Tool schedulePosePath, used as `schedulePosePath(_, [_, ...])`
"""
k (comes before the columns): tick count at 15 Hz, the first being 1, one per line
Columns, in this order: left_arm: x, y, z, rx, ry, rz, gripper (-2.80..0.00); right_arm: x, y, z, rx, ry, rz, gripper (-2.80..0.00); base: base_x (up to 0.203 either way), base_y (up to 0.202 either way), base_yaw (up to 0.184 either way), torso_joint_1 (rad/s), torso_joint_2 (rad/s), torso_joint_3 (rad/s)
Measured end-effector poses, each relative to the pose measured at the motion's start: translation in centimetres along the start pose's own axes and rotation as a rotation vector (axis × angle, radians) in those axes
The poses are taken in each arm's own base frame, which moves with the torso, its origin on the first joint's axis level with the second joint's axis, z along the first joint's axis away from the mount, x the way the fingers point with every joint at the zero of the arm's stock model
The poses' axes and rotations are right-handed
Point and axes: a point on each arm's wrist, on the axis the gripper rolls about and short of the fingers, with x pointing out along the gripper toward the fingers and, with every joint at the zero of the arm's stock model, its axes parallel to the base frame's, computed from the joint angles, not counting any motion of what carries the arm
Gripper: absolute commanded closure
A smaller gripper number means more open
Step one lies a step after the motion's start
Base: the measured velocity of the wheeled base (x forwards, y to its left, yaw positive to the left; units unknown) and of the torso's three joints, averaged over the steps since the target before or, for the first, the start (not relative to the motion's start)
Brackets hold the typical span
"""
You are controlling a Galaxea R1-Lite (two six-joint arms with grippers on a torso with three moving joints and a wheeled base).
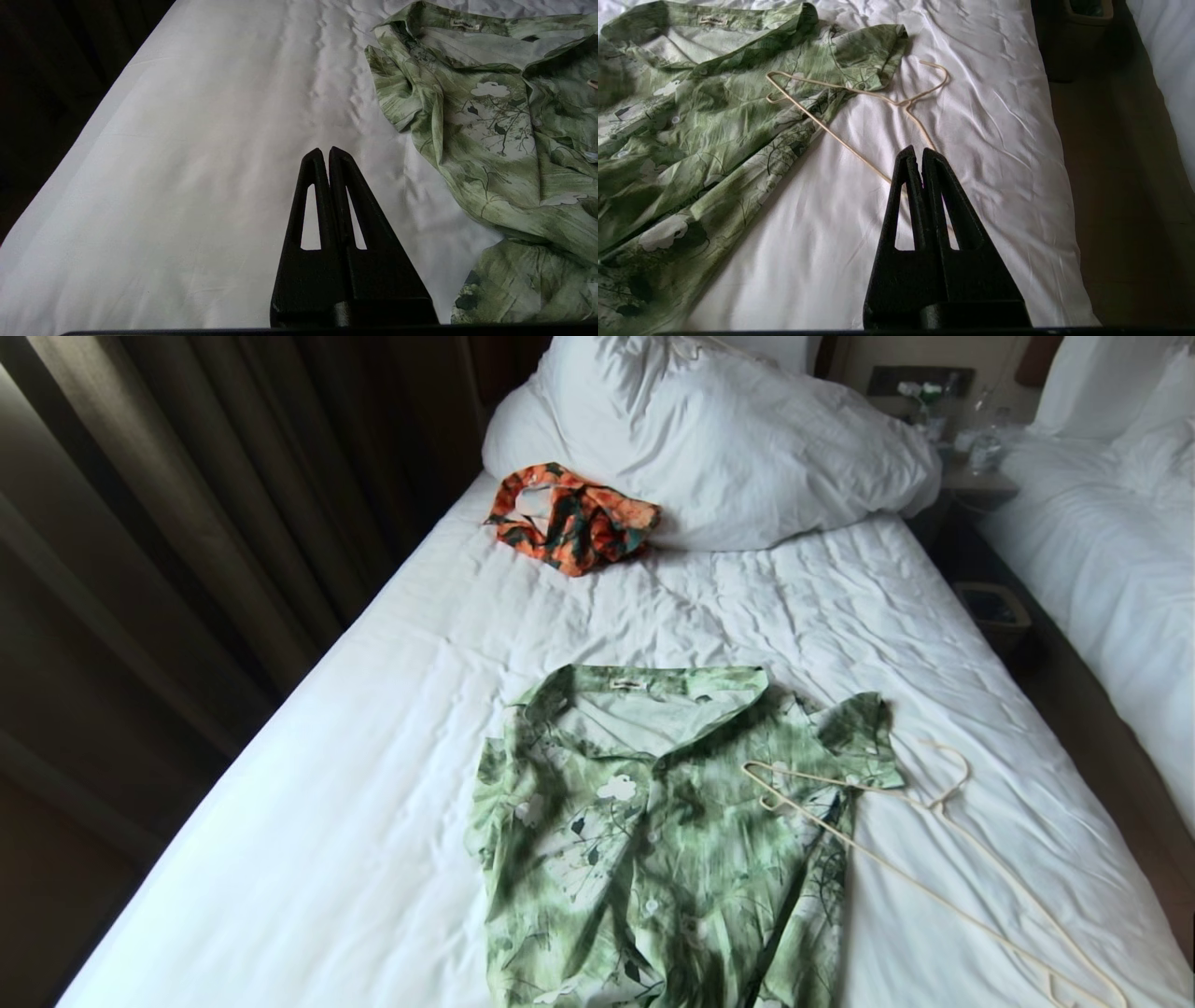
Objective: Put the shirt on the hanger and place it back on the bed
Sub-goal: Lift the shirt and hanger
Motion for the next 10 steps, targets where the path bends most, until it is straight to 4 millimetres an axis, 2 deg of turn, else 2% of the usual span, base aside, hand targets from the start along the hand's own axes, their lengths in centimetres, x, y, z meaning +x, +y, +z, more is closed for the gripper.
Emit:
schedulePosePath(2, [0.0, 0.0, 0.0, 0.000, 0.000, 0.000, 0.00, 1.4, 0.0, 2.8, 0.017, 0.047, 0.001, 0.00, 0.000, 0.000, 0.000, 0.000, 0.00, 0.000])
schedulePosePath(4, [0.0, 0.0, 0.0, 0.000, 0.000, 0.000, 0.00, 3.6, -0.1, 4.8, 0.040, 0.122, 0.008, 0.00, 0.000, 0.000, 0.000, 0.000, 0.00, 0.000])
schedulePosePath(7, [0.0, 0.0, 0.0, 0.000, 0.000, 0.000, 0.00, 8.3, -0.1, 7.7, 0.125, 0.254, 0.030, 0.00, 0.000, 0.000, 0.000, 0.000, 0.00, 0.000])
schedulePosePath(10, [0.0, 0.0, 0.0, 0.000, 0.000, 0.000, 0.00, 14.1, 0.1, 10.6, 0.312, 0.416, 0.101, 0.00, 0.000, 0.000, 0.000, 0.000, 0.00, 0.000])
